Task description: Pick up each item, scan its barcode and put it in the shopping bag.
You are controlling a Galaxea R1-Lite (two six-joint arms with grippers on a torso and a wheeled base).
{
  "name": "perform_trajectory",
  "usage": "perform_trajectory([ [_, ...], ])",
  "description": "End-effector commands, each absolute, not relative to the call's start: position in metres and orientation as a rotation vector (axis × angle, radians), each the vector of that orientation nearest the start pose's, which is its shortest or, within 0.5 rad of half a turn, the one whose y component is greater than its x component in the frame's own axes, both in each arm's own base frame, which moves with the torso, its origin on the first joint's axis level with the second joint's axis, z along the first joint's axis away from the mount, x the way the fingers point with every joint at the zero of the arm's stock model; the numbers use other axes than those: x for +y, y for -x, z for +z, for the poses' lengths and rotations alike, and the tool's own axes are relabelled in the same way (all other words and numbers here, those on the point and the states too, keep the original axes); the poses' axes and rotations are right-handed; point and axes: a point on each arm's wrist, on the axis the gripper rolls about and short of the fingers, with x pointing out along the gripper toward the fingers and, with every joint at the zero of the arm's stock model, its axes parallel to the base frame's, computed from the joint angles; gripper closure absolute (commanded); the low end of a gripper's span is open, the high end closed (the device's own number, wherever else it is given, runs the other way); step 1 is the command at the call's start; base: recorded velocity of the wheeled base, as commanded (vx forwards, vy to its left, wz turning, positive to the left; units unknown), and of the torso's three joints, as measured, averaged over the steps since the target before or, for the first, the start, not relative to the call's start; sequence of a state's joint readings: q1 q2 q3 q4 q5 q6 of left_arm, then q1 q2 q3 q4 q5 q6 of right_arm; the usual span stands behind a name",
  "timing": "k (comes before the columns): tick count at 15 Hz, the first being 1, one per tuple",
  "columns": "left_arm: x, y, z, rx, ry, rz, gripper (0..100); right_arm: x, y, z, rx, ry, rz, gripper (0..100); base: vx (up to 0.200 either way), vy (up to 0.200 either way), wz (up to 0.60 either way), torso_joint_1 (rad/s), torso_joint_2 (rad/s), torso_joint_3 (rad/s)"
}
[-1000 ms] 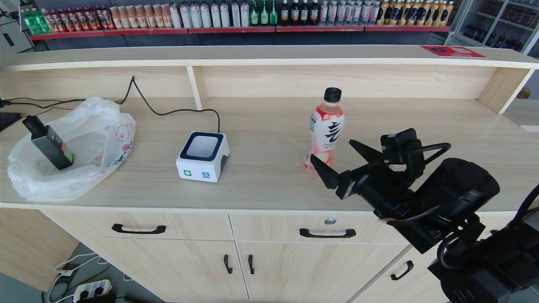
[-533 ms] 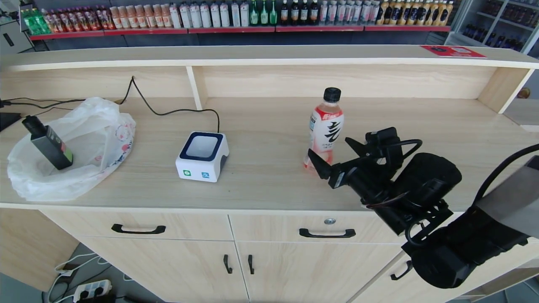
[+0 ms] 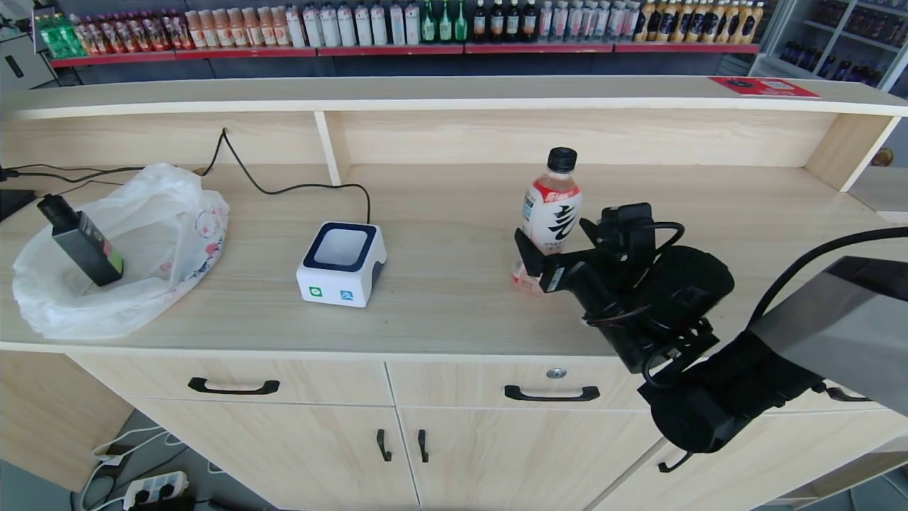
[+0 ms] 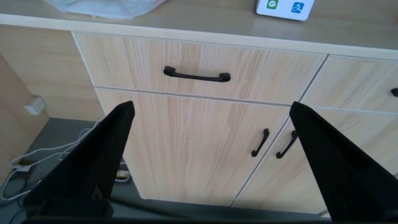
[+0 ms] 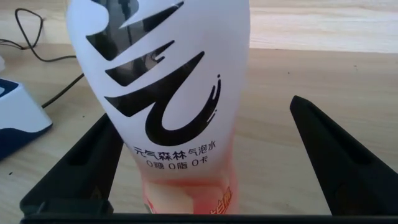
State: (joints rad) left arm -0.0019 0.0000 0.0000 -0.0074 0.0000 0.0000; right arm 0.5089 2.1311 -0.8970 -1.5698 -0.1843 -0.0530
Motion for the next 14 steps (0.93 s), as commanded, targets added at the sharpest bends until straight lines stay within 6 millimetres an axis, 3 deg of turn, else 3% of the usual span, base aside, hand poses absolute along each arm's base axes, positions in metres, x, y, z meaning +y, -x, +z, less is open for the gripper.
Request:
perform_trajectory([
  [1,0.000,0.023,0.076,-0.008,0.000,-0.002,0,0.187,-0.342,0.144,-0.325,-0.061,0.299,0,0.000,0.000,0.00,0.000,0.00,0.000],
  [8,0.000,0.023,0.076,-0.006,0.000,-0.002,0,0.222,-0.335,0.144,-0.336,-0.094,0.264,0,0.000,0.000,0.00,0.000,0.00,0.000],
  [14,0.000,0.023,0.076,-0.006,0.002,-0.002,0,0.227,-0.339,0.141,-0.334,-0.090,0.184,0,0.000,0.000,0.00,0.000,0.00,0.000],
])
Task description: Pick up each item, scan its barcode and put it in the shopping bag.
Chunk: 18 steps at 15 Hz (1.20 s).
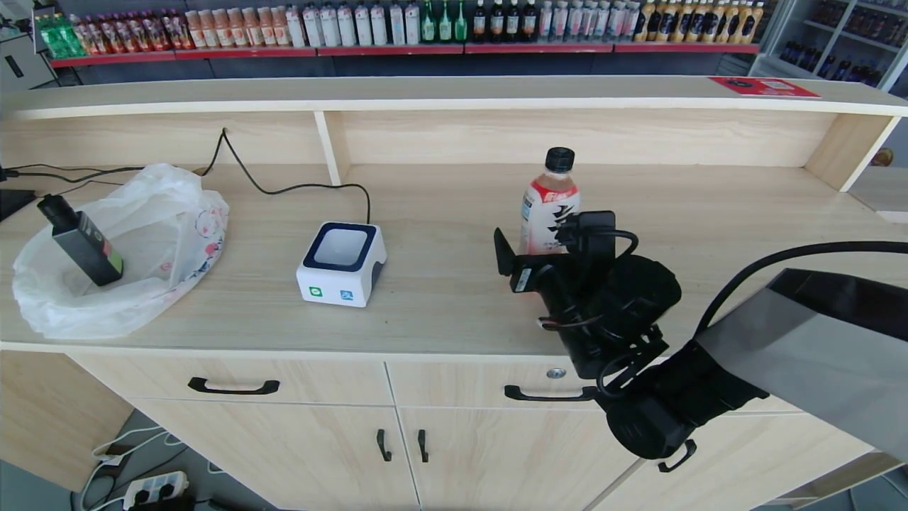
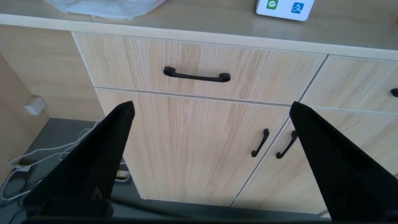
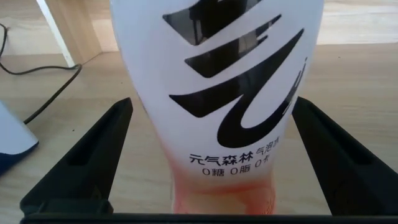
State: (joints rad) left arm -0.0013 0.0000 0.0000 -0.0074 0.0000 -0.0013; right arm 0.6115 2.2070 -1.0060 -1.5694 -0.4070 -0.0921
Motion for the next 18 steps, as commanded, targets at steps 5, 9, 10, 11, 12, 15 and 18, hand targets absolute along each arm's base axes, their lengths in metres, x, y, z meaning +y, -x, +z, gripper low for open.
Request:
perform_trajectory([
  [5,0.0000,0.0227,0.0763,-0.006,0.000,-0.002,0,0.2267,-0.3437,0.1472,-0.350,-0.106,0.093,0,0.000,0.000,0.00,0.000,0.00,0.000],
  [9,0.0000,0.0227,0.0763,-0.006,0.000,-0.002,0,0.2279,-0.3466,0.1504,-0.366,-0.114,0.090,0,0.000,0.000,0.00,0.000,0.00,0.000],
  [10,0.0000,0.0227,0.0763,-0.006,0.000,-0.002,0,0.2285,-0.3475,0.1519,-0.372,-0.118,0.090,0,0.000,0.000,0.00,0.000,0.00,0.000],
  [11,0.0000,0.0227,0.0763,-0.006,-0.002,-0.002,0,0.2291,-0.3483,0.1510,-0.372,-0.120,0.090,0,0.000,0.000,0.00,0.000,0.00,0.000],
  [12,0.0000,0.0227,0.0763,-0.006,-0.002,-0.002,0,0.2290,-0.3482,0.1507,-0.371,-0.122,0.091,0,0.000,0.000,0.00,0.000,0.00,0.000],
  [15,0.0000,0.0227,0.0763,-0.006,-0.002,-0.002,0,0.2290,-0.3482,0.1517,-0.373,-0.125,0.091,0,0.000,0.000,0.00,0.000,0.00,0.000],
  [18,0.0000,0.0228,0.0763,-0.008,-0.002,-0.002,0,0.2294,-0.3476,0.1510,-0.371,-0.125,0.094,0,0.000,0.000,0.00,0.000,0.00,0.000],
])
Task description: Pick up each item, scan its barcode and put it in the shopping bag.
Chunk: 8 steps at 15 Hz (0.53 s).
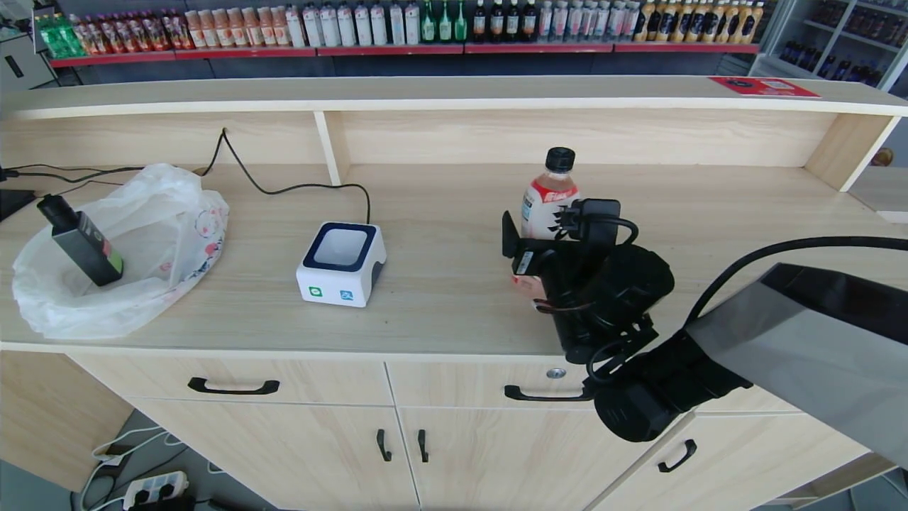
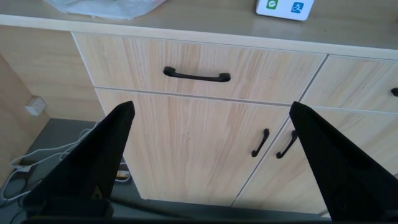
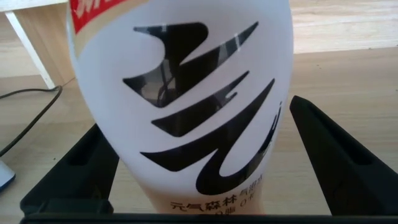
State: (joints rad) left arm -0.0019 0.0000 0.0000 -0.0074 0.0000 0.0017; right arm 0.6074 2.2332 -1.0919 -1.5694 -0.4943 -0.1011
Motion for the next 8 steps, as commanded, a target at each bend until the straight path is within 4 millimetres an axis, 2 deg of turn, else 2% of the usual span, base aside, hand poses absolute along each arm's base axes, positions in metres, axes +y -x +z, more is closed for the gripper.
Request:
perform_trajectory([
  [1,0.0000,0.0228,0.0763,-0.008,-0.002,-0.002,0,0.2286,-0.3476,0.1499,-0.367,-0.125,0.094,0,0.000,0.000,0.00,0.000,0.00,0.000],
  [2,0.0000,0.0228,0.0763,-0.008,-0.002,-0.002,0,0.2285,-0.3474,0.1505,-0.368,-0.128,0.094,100,0.000,0.000,0.00,0.000,0.00,0.000],
  [8,0.0000,0.0228,0.0763,-0.008,-0.002,-0.002,0,0.2282,-0.3458,0.1540,-0.374,-0.141,0.097,100,0.000,0.000,0.00,0.000,0.00,0.000],
])
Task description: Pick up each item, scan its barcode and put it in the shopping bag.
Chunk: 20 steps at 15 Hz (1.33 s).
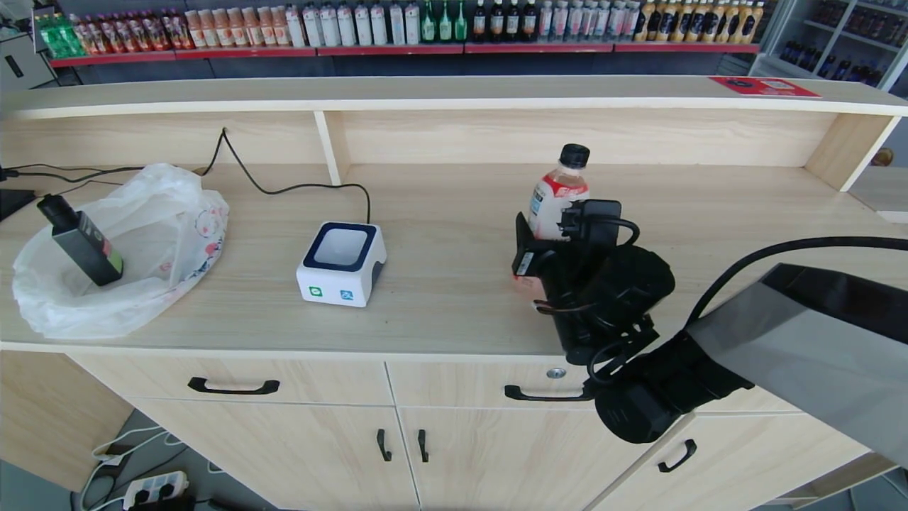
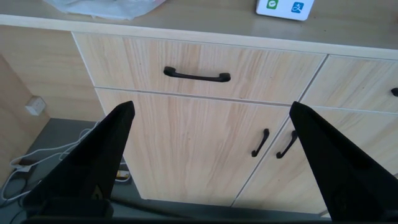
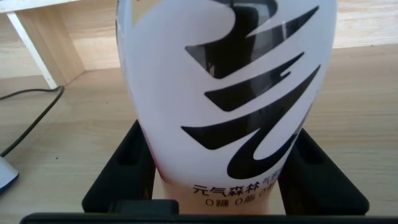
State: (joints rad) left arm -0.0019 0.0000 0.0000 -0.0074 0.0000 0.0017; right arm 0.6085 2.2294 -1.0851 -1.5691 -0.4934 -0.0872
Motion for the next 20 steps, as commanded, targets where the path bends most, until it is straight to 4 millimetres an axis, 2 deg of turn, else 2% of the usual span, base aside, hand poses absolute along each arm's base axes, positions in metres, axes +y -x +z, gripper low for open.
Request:
perform_trajectory([
  [1,0.000,0.023,0.076,-0.008,-0.002,-0.002,0,0.228,-0.345,0.155,-0.377,-0.144,0.097,100,0.000,0.000,0.00,0.000,0.00,0.000],
  [6,0.000,0.023,0.076,-0.008,-0.002,-0.002,0,0.225,-0.342,0.159,-0.376,-0.171,0.104,100,0.000,0.000,0.00,0.000,0.00,0.000],
  [9,0.000,0.023,0.076,-0.008,-0.002,-0.002,0,0.220,-0.334,0.170,-0.389,-0.178,0.103,100,0.000,0.000,0.00,0.000,0.00,0.000],
  [12,0.000,0.023,0.076,-0.006,0.000,-0.002,0,0.215,-0.319,0.178,-0.384,-0.179,0.114,100,0.000,0.000,0.00,0.000,0.00,0.000],
  [14,0.000,0.023,0.076,-0.008,0.000,-0.002,0,0.220,-0.308,0.183,-0.387,-0.201,0.143,100,0.000,0.000,0.00,0.000,0.00,0.000],
  [15,0.000,0.023,0.076,-0.008,0.000,-0.002,0,0.227,-0.296,0.187,-0.383,-0.241,0.186,100,0.000,0.000,0.00,0.000,0.00,0.000],
  [16,0.000,0.023,0.076,-0.009,0.000,-0.002,0,0.227,-0.286,0.185,-0.363,-0.244,0.203,100,0.000,0.000,0.00,0.000,0.00,0.000],
  [17,0.000,0.023,0.076,-0.008,0.000,-0.002,0,0.222,-0.280,0.182,-0.342,-0.232,0.206,100,0.000,0.000,0.00,0.000,0.00,0.000],
  [20,0.000,0.023,0.076,-0.008,0.000,-0.002,0,0.210,-0.262,0.199,-0.364,-0.249,0.211,100,0.000,0.000,0.00,0.000,0.00,0.000],
])
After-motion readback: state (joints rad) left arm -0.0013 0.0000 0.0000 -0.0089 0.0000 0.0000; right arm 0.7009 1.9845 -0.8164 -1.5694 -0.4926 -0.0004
